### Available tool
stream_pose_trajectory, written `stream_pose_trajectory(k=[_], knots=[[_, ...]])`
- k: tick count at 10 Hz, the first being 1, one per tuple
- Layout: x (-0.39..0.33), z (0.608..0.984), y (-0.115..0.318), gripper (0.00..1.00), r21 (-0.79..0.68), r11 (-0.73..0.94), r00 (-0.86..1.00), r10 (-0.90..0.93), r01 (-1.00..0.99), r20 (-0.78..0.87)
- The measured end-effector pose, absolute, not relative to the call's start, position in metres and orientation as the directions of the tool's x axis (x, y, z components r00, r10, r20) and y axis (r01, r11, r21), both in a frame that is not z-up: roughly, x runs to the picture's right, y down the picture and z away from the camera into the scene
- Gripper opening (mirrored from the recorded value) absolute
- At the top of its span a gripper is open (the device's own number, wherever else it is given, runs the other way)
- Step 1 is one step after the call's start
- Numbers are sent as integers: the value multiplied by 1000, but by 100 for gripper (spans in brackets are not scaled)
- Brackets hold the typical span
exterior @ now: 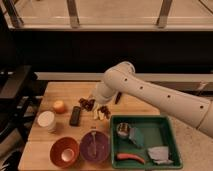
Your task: Place grapes in purple bowl
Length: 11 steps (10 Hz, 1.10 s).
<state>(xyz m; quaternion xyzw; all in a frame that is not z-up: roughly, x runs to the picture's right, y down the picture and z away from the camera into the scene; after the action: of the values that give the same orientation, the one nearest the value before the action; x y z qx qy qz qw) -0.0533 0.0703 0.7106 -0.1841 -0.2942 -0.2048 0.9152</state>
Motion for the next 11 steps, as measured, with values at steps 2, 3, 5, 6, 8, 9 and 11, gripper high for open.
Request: stream_pose_trajectory(k=[2,3,5,6,8,9,11], knots=[[-60,705,86,0,-220,830,725,-282,513,629],[-60,698,98,0,-219,826,717,-282,519,637],[-63,678,133,0,-222,824,703,-266,521,660],[-65,669,150,0,-226,827,694,-248,515,676],[-72,665,179,14,-249,830,671,-190,500,716],[-76,668,194,24,-266,830,660,-155,490,735],[-77,677,213,41,-298,837,652,-90,459,753]])
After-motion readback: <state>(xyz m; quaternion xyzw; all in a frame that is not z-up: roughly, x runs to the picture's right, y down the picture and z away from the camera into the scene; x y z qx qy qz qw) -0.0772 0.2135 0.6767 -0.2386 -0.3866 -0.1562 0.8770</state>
